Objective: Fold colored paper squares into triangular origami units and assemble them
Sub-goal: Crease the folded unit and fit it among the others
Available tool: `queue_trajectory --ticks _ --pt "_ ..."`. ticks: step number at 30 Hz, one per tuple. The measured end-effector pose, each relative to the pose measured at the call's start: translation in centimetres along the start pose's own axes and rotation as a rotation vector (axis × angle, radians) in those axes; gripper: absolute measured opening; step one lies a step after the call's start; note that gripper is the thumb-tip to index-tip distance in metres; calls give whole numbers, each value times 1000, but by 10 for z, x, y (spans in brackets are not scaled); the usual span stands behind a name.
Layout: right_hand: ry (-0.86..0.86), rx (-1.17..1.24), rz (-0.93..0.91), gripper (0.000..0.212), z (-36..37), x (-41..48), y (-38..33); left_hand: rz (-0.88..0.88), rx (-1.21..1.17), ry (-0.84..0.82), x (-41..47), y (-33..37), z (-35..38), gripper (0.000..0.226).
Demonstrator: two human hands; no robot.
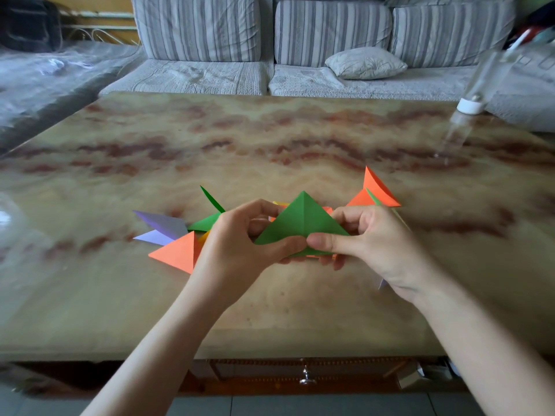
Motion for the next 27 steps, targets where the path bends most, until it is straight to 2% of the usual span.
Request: queue_trajectory --ticks 4,8,13,18,27 --pt "6 -34 -13 28 -2 1 0 -58 -69 -79 1 -3 4 25" --pt "4 -42 -18 26 0 0 1 -51 -84 -153 -2 -3 8 24" --pt "27 -56 -23 23 -4 -1 -1 -56 -15 -146 -2 -5 6 33" --pt "20 -119 -16 18 -5 -1 -4 -129 -31 -160 -2 -9 9 21" --pt "8 -163 20 17 -12 -1 -4 -217 -118 -140 -1 -13 4 17"
Point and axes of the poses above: each hand's wrist, its own x-axis towards the middle knuckle, its own z-axis out of the palm, y = z × x, the point moved 6 cm from there along x, towards the middle knuckle, and after that the axes turned 6 degrees about -z, right-handed, at the moved point
